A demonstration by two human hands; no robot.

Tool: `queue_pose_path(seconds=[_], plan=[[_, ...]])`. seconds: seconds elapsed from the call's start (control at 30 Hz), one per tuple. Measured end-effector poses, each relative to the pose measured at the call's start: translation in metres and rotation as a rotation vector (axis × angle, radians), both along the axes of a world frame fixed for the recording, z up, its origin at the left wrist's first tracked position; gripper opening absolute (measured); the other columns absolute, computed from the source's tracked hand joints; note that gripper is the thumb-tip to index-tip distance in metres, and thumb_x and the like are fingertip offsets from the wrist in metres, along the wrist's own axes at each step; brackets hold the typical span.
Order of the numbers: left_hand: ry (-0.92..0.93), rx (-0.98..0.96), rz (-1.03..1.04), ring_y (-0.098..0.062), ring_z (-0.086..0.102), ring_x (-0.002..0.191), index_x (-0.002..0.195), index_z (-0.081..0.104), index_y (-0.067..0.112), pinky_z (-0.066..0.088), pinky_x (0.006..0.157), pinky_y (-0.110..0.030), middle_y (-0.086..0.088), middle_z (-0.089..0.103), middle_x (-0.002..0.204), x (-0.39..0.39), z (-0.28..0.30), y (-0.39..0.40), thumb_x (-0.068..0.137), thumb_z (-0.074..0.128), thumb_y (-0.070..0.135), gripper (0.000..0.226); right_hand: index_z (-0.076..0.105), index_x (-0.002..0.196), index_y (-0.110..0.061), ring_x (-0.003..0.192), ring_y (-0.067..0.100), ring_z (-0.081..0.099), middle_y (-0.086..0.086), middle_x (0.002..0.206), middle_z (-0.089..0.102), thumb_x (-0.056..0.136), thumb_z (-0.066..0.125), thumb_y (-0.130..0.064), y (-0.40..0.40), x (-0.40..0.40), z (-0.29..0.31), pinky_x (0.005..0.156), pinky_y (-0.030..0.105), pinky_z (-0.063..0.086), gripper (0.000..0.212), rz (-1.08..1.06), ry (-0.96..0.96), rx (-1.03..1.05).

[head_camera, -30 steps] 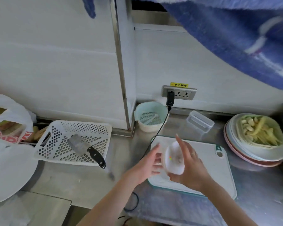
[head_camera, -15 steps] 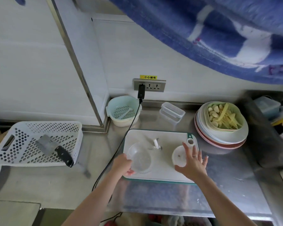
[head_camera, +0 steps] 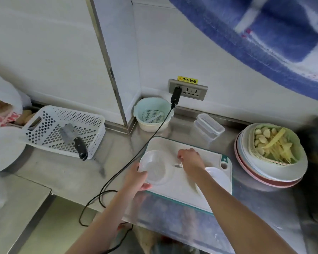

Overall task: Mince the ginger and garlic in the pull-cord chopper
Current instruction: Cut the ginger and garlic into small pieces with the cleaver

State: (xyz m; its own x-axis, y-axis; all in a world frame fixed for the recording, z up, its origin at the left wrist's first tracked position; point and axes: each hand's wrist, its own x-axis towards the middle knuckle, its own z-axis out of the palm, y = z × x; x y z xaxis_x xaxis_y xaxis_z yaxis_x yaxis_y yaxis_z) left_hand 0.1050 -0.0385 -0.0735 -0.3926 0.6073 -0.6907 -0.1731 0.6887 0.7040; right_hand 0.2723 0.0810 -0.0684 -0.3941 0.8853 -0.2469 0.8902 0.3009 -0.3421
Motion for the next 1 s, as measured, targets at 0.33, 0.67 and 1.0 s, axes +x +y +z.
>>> queue_pose_path(seconds=[0.33, 0.67, 1.0], plan=[[-0.187, 0.177, -0.108, -0.020, 0.057, 0.049, 0.141, 0.030, 0.032, 0.052, 0.060, -0.030, -0.013, 0.056, 0.113, 0.023, 0.020, 0.000, 0.087, 0.043, -0.009, 0.069, 0.070, 0.084, -0.006, 0.067, 0.011, 0.054, -0.003, 0.075, 0.059, 0.074, 0.076, -0.007, -0.039, -0.003, 0.046, 0.069, 0.023, 0.046, 0.012, 0.012, 0.558, -0.001], [-0.221, 0.178, -0.272, -0.020, 0.060, 0.059, 0.137, 0.026, 0.047, 0.051, 0.058, -0.024, -0.018, 0.059, 0.116, 0.030, 0.028, 0.013, 0.087, 0.045, -0.007, 0.076, 0.066, 0.099, -0.008, 0.075, 0.010, 0.046, -0.005, 0.088, 0.049, 0.086, 0.064, -0.013, -0.043, -0.001, 0.032, 0.060, 0.013, 0.029, 0.014, 0.075, 0.272, 0.008], [-0.196, 0.262, -0.272, -0.019, 0.061, 0.056, 0.142, 0.026, 0.047, 0.045, 0.058, -0.023, -0.006, 0.060, 0.109, 0.024, 0.023, 0.016, 0.083, 0.047, -0.007, 0.082, 0.067, 0.100, -0.003, 0.054, 0.000, 0.051, 0.001, 0.098, 0.054, 0.088, 0.063, -0.007, -0.042, -0.006, 0.037, 0.059, 0.003, 0.038, 0.013, 0.024, 0.362, 0.008]])
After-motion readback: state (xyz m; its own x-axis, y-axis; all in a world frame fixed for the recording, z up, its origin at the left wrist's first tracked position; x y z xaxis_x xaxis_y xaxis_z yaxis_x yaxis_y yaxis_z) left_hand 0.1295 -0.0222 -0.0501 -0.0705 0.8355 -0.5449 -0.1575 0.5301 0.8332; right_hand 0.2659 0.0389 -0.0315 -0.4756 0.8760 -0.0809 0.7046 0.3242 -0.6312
